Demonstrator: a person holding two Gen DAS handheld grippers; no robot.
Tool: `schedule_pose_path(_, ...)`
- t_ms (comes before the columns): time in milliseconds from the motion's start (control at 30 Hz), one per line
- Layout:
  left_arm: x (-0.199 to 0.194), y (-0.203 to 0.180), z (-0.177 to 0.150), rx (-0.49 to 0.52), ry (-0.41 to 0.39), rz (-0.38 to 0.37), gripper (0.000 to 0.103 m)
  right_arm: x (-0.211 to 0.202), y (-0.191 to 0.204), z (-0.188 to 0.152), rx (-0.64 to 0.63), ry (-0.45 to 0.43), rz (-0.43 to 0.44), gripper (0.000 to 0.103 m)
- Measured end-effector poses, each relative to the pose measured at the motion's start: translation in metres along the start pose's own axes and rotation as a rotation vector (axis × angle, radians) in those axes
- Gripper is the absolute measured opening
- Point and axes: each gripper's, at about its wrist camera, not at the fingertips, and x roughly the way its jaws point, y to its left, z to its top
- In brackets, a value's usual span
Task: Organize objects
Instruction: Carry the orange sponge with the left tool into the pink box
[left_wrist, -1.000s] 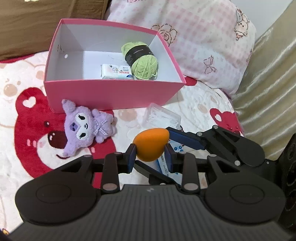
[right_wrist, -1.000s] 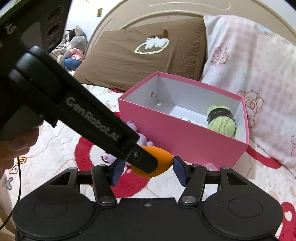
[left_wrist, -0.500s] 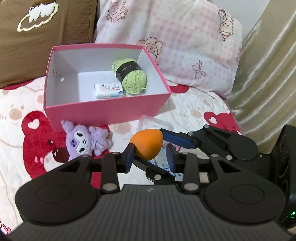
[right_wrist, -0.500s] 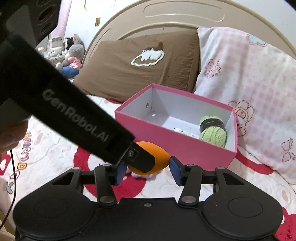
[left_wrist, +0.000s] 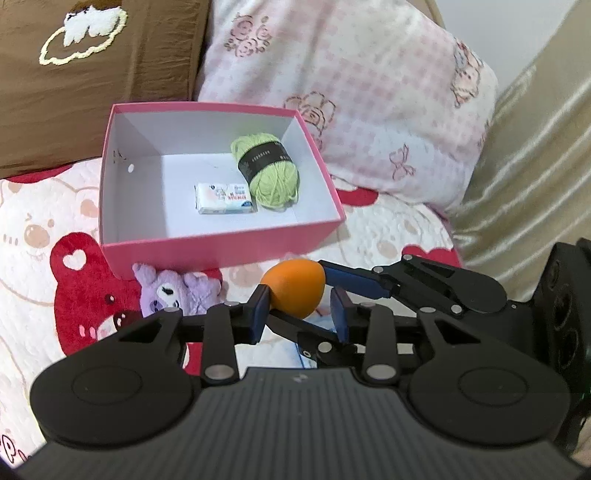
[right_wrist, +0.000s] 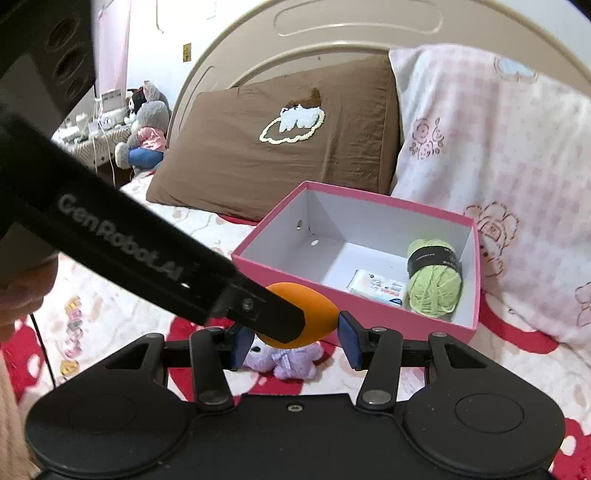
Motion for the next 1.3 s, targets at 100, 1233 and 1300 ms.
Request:
schedule_pose_path(100, -0.003, 0.000, 0.016, -0.008, -0.006, 0.004, 0.033, 0.005, -0.013, 0.018, 0.032, 0.030, 0.041, 0.055)
schedule_pose_path(1233, 0.156, 0.089, 0.139, -0.257, -0.013, 0.074, 0.035, 0.189, -0.138, 0.087, 0.240, 0.282, 0.069, 0.054)
schedule_pose_path(1300, 0.165, 0.095, 0.142, -0.273, -0.008, 0.083, 0.035, 0.203, -0.142, 0.086, 0.260, 0.292, 0.063, 0.054)
